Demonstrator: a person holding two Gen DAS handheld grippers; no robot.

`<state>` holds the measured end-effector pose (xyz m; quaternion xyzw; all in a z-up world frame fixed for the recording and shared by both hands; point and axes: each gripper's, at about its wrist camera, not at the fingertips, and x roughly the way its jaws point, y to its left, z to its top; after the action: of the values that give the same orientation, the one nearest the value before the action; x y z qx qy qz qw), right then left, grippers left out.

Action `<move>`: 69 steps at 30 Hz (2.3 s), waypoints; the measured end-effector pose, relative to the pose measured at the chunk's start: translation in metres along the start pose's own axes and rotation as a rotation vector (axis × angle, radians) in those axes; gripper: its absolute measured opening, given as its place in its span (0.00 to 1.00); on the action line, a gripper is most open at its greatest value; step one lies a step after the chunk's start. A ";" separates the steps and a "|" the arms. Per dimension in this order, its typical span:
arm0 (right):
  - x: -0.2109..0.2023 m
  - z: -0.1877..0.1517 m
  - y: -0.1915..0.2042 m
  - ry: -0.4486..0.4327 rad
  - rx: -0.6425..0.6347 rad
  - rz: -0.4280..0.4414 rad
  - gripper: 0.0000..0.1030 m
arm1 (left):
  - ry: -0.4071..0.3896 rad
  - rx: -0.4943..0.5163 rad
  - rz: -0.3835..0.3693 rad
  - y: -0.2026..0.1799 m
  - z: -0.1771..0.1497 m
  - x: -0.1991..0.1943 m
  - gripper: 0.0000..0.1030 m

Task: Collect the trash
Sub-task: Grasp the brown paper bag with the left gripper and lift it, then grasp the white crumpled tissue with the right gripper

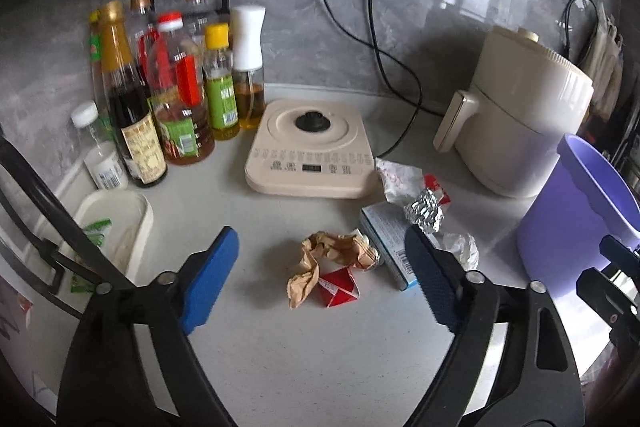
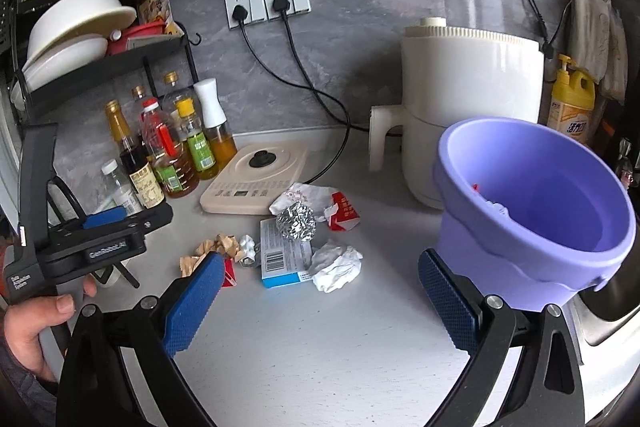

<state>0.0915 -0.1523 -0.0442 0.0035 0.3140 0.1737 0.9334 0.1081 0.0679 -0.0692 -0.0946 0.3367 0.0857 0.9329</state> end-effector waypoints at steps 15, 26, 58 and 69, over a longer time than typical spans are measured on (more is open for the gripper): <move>0.033 -0.018 -0.006 0.093 0.018 -0.029 0.92 | 0.126 -0.028 0.009 0.013 -0.024 0.062 0.67; 0.050 -0.028 -0.003 0.135 0.021 -0.011 0.91 | 0.207 -0.061 0.009 0.023 -0.029 0.095 0.20; 0.139 -0.023 -0.002 0.250 0.034 0.009 0.03 | 0.117 -0.009 0.059 0.008 0.014 0.078 0.18; 0.098 -0.004 -0.005 0.149 0.008 0.041 0.01 | 0.074 -0.014 0.052 0.001 0.020 0.057 0.18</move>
<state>0.1629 -0.1255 -0.1054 0.0006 0.3830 0.1912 0.9038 0.1633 0.0789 -0.0915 -0.0955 0.3729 0.1088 0.9165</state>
